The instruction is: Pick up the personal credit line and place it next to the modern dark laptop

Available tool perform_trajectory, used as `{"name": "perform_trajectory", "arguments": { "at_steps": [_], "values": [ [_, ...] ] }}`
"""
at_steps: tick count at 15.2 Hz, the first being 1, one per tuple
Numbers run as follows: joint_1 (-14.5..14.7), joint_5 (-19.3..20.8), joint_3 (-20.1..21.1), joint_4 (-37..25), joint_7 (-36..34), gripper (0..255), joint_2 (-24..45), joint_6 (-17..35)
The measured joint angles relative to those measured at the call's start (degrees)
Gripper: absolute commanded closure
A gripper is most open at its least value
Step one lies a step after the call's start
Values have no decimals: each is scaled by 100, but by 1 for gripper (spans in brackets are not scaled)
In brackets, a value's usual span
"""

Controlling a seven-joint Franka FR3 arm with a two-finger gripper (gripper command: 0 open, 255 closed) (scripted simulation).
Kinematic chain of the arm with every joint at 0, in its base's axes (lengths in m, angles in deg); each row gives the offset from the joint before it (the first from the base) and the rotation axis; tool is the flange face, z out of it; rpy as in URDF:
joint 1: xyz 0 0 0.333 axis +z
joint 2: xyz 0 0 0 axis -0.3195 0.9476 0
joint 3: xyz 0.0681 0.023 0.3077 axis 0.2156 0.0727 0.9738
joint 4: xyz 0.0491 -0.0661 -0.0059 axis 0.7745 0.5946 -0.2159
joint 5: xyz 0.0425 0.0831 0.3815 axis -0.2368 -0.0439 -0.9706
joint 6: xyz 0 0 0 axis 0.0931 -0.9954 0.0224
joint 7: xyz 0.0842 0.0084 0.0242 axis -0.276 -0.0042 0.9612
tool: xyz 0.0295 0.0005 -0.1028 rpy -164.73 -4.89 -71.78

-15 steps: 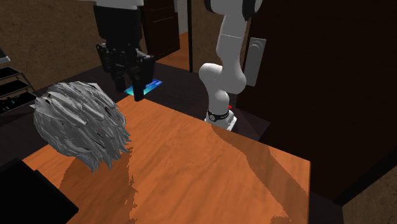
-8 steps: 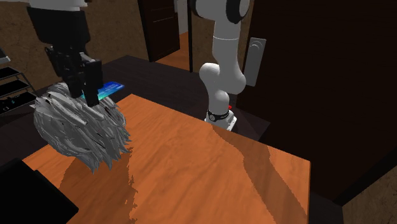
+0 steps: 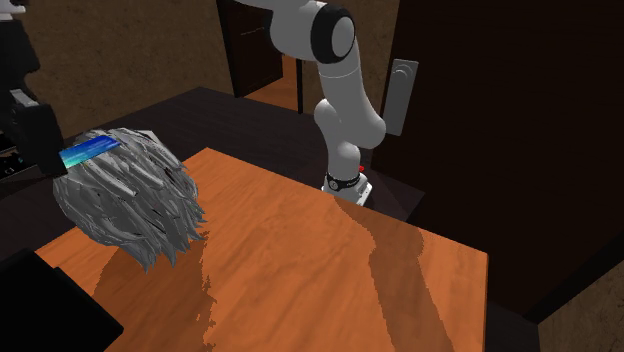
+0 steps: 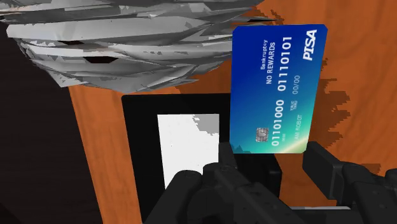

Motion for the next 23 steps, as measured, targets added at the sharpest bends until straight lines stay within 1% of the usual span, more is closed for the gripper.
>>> {"name": "perform_trajectory", "arguments": {
  "at_steps": [1,2,4,7,15,23],
  "values": [
    [-21,-1,-12,-191,32,255,152,-44],
    [-27,-1,-15,-205,42,255,204,-5],
    [-40,-5,-19,-14,59,255,168,149],
    [-55,-15,-22,504,74,255,-8,491],
    [-62,-26,-20,1524,77,255,-274,1252],
    [-78,-35,-26,2296,97,255,-395,1909]
  ]
}}
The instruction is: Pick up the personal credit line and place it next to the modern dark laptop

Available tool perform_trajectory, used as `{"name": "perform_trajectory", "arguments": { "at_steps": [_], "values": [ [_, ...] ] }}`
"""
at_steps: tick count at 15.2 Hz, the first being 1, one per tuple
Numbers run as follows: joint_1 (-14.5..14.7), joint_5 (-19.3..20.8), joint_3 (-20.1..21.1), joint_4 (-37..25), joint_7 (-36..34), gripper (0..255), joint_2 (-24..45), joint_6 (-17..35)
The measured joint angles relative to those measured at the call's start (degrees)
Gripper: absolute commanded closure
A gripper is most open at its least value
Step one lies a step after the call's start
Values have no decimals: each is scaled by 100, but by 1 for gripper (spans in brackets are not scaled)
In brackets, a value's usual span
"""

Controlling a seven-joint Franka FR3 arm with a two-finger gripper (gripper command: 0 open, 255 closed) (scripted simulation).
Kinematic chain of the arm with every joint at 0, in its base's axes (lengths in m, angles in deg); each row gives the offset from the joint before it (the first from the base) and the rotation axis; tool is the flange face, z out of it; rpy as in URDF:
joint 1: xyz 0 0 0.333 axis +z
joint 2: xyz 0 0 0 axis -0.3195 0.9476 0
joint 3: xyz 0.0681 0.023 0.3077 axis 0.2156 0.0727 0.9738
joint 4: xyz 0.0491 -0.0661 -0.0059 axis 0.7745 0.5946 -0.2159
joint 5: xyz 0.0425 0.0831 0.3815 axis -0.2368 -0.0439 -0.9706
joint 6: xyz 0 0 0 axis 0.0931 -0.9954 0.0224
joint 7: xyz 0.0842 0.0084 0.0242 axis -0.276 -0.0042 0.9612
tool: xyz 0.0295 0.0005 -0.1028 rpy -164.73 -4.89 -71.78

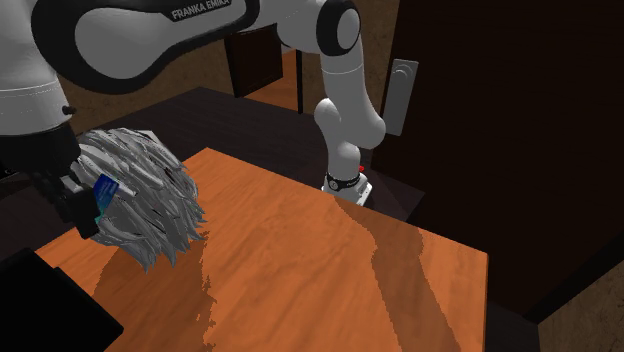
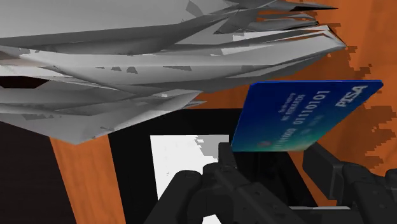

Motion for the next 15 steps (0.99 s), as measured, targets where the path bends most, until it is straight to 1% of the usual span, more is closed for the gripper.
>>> {"name": "perform_trajectory", "arguments": {
  "at_steps": [9,15],
  "values": [
    [1,0,2,731,-1,255,-18,713],
    [4,2,7,1061,4,255,48,1142]
  ]
}}
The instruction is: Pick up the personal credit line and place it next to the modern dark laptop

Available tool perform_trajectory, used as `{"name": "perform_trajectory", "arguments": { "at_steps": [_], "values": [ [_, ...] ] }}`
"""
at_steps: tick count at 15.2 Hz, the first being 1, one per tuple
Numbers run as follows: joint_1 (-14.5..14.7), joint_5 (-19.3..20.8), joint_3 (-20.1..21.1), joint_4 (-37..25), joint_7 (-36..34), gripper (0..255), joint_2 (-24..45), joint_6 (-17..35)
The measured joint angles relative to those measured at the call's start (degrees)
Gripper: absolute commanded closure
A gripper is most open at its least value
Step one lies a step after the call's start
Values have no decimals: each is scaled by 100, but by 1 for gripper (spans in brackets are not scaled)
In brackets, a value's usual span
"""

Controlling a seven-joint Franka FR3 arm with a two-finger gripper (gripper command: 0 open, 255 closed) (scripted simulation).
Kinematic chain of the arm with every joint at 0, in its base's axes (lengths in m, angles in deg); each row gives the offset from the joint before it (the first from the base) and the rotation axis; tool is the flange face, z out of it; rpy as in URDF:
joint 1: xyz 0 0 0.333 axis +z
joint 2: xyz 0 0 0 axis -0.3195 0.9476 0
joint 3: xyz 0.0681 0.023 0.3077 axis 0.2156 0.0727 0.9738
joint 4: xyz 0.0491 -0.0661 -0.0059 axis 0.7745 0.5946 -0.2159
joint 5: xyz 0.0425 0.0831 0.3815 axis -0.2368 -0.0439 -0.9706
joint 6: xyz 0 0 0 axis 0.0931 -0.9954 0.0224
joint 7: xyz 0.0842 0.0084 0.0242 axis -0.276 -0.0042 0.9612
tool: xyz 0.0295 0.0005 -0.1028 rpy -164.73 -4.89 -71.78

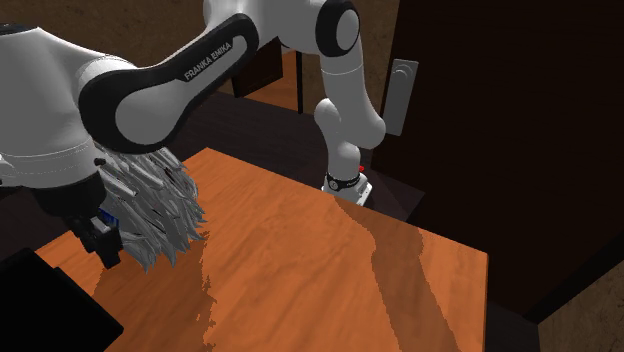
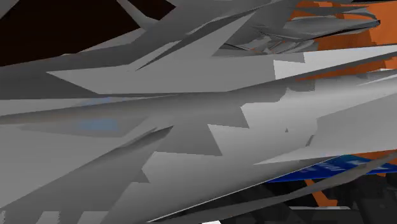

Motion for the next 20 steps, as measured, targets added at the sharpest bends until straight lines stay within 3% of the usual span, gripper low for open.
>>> {"name": "perform_trajectory", "arguments": {
  "at_steps": [20],
  "values": [
    [12,38,45,858,-27,255,201,1877]
  ]
}}
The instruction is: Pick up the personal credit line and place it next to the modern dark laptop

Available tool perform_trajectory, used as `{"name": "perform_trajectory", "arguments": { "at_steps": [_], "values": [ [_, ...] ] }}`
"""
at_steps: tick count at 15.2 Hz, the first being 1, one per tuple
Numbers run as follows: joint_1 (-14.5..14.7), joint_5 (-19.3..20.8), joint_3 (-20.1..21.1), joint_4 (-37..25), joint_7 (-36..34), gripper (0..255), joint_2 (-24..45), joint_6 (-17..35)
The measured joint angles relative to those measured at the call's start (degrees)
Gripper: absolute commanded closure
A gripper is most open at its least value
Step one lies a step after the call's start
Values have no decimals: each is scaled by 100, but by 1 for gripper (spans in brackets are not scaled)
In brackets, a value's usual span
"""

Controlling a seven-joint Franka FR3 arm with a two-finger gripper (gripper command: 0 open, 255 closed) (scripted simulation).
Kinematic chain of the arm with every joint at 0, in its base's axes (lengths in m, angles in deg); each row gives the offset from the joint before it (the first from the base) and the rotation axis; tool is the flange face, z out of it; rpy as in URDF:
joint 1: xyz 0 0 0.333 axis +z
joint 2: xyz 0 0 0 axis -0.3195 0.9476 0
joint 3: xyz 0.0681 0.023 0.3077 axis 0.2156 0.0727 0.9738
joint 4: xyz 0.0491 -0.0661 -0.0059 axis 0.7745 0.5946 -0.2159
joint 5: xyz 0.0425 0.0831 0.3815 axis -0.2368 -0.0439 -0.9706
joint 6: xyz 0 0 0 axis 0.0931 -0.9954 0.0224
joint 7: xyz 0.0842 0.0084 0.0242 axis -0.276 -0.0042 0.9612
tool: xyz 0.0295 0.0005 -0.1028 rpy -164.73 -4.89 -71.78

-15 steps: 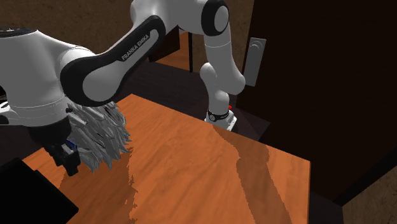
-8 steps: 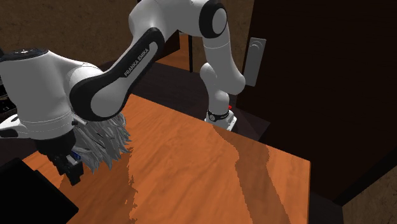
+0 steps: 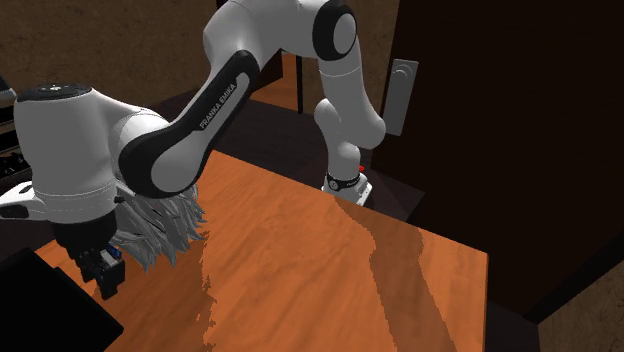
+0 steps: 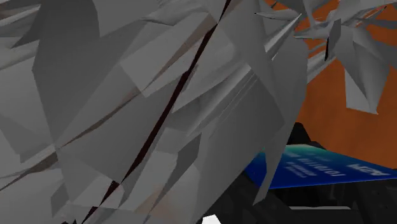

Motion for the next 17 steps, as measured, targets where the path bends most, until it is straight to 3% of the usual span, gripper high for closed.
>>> {"name": "perform_trajectory", "arguments": {
  "at_steps": [3,11,12,17],
  "values": [
    [44,39,8,-53,-69,255,357,61],
    [-28,-3,43,177,48,255,143,5],
    [-6,11,55,121,19,0,206,-53],
    [-45,-30,68,225,81,0,108,-56]
  ]
}}
